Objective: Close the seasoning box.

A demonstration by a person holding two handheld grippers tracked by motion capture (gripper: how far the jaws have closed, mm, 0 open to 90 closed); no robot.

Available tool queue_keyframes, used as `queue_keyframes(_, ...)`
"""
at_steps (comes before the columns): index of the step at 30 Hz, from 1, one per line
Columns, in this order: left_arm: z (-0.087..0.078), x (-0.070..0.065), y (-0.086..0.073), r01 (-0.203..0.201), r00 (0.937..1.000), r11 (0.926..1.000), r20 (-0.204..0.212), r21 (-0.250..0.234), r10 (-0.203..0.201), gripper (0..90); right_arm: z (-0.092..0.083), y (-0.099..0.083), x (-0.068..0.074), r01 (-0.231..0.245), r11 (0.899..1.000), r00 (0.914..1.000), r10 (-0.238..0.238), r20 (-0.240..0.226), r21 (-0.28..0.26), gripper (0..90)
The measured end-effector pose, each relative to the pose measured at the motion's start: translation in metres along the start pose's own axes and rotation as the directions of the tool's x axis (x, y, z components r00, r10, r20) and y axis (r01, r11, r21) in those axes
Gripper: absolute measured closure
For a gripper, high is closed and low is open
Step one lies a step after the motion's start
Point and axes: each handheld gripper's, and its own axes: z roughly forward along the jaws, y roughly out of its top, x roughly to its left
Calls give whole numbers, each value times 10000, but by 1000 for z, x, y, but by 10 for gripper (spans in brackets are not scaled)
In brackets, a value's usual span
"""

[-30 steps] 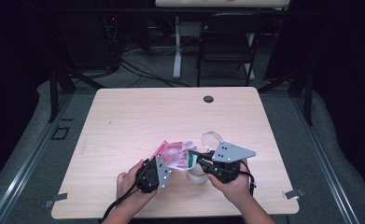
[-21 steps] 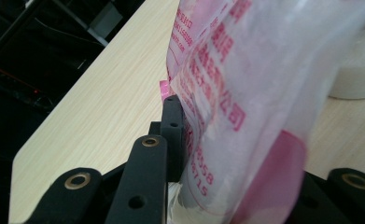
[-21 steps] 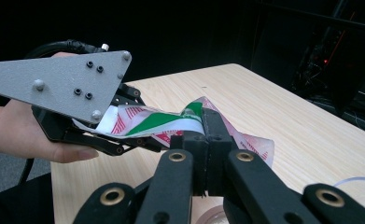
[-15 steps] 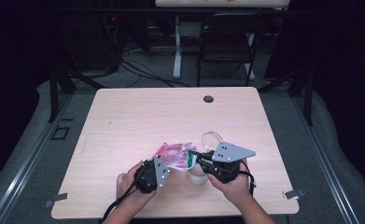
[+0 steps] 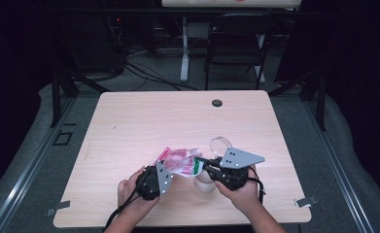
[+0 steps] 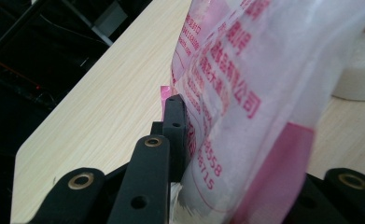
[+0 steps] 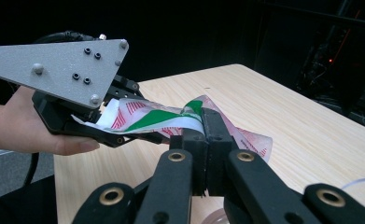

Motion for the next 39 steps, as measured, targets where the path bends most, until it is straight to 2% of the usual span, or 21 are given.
queue_keyframes(10,-10,17,-16,397,9981,9991,-469,-137,-403,781,19,18,9,422,9987,9990,-418,-169,283,900)
queue_keyframes(19,-14,36,-33,690,9949,9976,-743,-13,-689,782,43,26,13,309,9986,9985,-289,-465,432,900)
queue_keyframes(26,-15,48,-44,540,9931,9984,-1050,195,-517,783,62,31,15,371,9972,9978,-335,-570,651,900)
queue_keyframes(37,-15,58,-58,1263,9871,9920,-997,60,-1251,785,83,39,16,316,9960,9976,-262,-646,833,900)
queue_keyframes(39,-15,58,-58,1248,9878,9921,-949,92,-1234,785,85,40,16,328,9958,9975,-272,-659,851,900)
